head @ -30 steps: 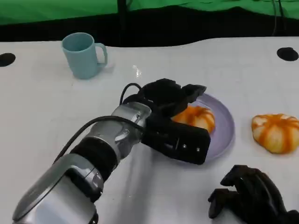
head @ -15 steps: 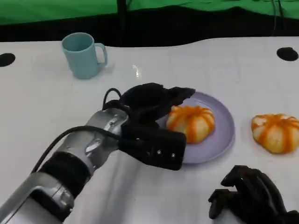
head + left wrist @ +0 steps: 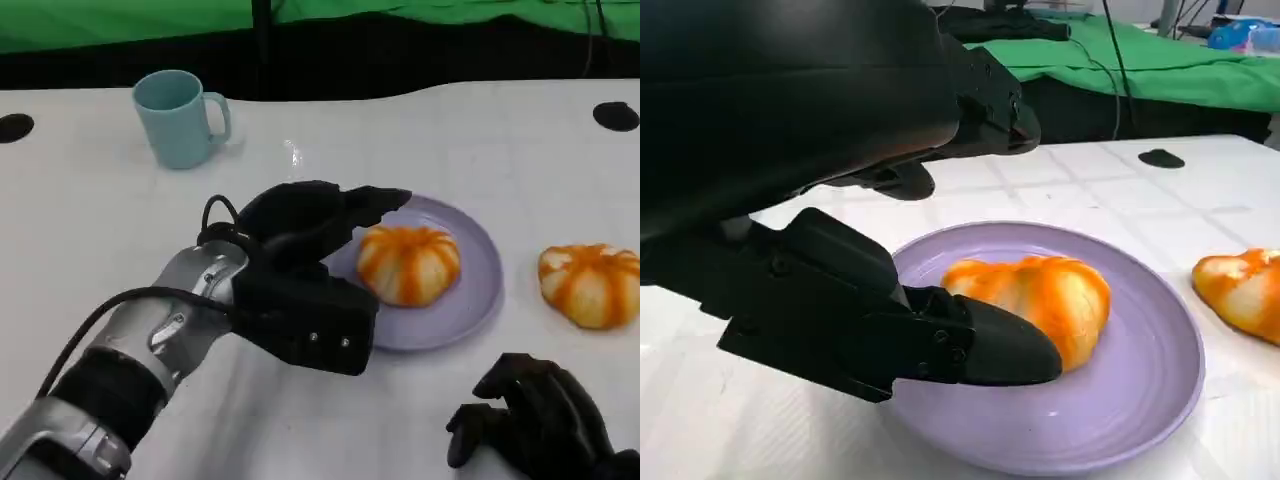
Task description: Grasp the bread from the table and place it into the plate.
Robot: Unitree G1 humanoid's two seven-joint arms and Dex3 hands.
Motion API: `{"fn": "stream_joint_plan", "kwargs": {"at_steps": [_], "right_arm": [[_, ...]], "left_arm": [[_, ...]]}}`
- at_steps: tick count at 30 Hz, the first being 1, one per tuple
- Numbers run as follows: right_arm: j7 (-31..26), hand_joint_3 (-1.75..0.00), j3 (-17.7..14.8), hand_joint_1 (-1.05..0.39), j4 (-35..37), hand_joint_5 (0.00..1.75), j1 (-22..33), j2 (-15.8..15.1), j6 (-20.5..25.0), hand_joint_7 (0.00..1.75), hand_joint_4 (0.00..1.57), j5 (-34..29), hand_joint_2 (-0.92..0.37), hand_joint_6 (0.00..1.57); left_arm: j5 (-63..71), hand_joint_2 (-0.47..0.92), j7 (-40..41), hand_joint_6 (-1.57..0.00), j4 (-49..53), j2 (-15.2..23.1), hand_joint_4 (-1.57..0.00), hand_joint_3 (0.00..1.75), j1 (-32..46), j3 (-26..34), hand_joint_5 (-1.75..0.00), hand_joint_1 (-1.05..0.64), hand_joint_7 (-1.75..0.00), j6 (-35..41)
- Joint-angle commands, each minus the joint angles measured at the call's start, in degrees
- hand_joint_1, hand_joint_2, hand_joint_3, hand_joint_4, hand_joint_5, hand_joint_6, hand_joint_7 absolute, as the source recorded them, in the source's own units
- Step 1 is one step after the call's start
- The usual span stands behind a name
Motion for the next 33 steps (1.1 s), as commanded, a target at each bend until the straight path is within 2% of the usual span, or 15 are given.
{"fn": "stream_joint_plan", "kwargs": {"at_steps": [1, 7, 8, 9, 10, 11, 12, 13, 15, 21, 25, 30, 33], "right_arm": [[0.2, 0.00, -0.3, -1.04, 0.0, 0.73, -0.1, -0.5, -0.4, 0.36, 1.57, 0.1, -0.73, 1.57], [0.2, 0.00, -0.3, -1.04, 0.0, 0.73, -0.1, -0.5, -0.4, 0.36, 1.57, 0.1, -0.74, 1.57], [0.1, 0.00, -0.3, -1.04, 0.0, 0.73, 0.0, -0.5, -0.3, 0.36, 1.57, 0.1, -0.74, 1.57], [0.0, 0.00, -0.3, -1.05, -0.1, 0.74, 0.0, -0.5, -0.3, 0.37, 1.57, 0.0, -0.74, 1.57], [0.2, 0.00, -0.4, -1.05, 0.2, 0.74, -0.2, -0.5, -0.3, 0.37, 1.57, 0.3, -0.74, 1.57], [0.4, 0.00, -0.5, -1.04, 0.4, 0.73, -0.3, -0.4, -0.3, 0.37, 1.57, 0.4, -0.73, 1.57], [0.8, 0.00, -0.6, -1.04, 0.9, 0.73, -0.6, -0.5, -0.4, 0.36, 1.57, 0.6, -0.73, 1.57], [1.0, 0.00, -0.7, -1.04, 1.2, 0.72, -0.8, -0.5, -0.4, 0.36, 1.57, 0.7, -0.72, 1.57], [1.2, 0.00, -0.9, -1.04, 1.5, 0.72, -1.0, -0.5, -0.5, 0.35, 1.57, 0.7, -0.72, 1.57], [1.1, 0.00, -1.1, -1.04, 1.6, 0.72, -1.0, -0.6, -0.4, 0.36, 1.57, 0.4, -0.72, 1.57], [0.9, -0.01, -1.0, -1.04, 1.3, 0.72, -0.9, -0.6, -0.4, 0.35, 1.57, 0.2, -0.73, 1.57], [1.1, 0.00, -0.9, -1.04, 0.9, 0.72, -0.8, -0.7, -0.3, 0.35, 1.57, 0.2, -0.73, 1.57], [1.1, -0.01, -0.9, -1.04, 0.9, 0.73, -0.8, -0.8, -0.5, 0.36, 1.57, 0.2, -0.74, 1.57]], "left_arm": [[-0.3, 0.92, -0.7, -0.21, -0.6, 0.7, -0.25, 0.32, 0.8, 0.6, -0.35, -0.83, -0.06, 0.2], [-0.3, 0.92, -0.7, -0.21, -0.6, 0.7, -0.25, 0.32, 0.8, 0.6, -0.35, -0.83, -0.05, 0.2], [-2.5, 0.92, 2.4, -0.21, -2.6, 1.7, -0.25, 0.32, 3.9, 2.8, -0.35, -0.83, -0.05, -3.6], [-4.1, 0.92, 4.6, -0.39, -4.2, 2.5, -0.45, 0.31, 6.3, 4.5, -0.46, -0.76, -0.14, -6.5], [-12.4, 0.92, 5.4, -0.45, -6.2, 1.7, -0.51, 0.31, 12.6, 8.7, -0.50, -0.73, -0.17, -13.1], [-18.5, 0.92, 5.4, -0.60, -7.5, 1.0, -0.60, 0.30, 17.0, 11.7, -0.91, -0.66, -0.42, -17.7], [-25.9, 0.92, 3.4, -0.61, -8.8, -0.2, -0.61, 0.29, 21.9, 14.1, -1.19, -0.62, -0.66, -20.8], [-30.8, 0.92, 1.8, -0.54, -9.6, -1.0, -0.60, 0.33, 25.1, 15.6, -1.52, -0.61, -1.14, -22.7], [-34.5, 0.92, -0.4, -0.48, -10.3, -1.6, -0.60, 0.34, 27.2, 16.5, -1.70, -0.61, -1.45, -23.6], [-42.8, 0.92, -8.0, -0.46, -13.6, -2.9, -0.61, 0.37, 32.4, 19.1, -1.75, -0.62, -1.60, -22.1], [-51.7, 0.92, -14.6, -0.47, -18.3, -4.4, -0.60, 0.33, 35.9, 20.2, -1.75, -0.66, -1.64, -16.2], [-62.5, 0.92, -22.8, -0.57, -21.6, -6.6, -0.71, 0.29, 39.8, 22.4, -1.75, -0.74, -1.68, -7.4], [-66.4, 0.92, -24.7, -0.60, -22.9, -8.3, -0.80, 0.24, 42.0, 24.1, -1.75, -0.63, -1.74, -2.1]]}}
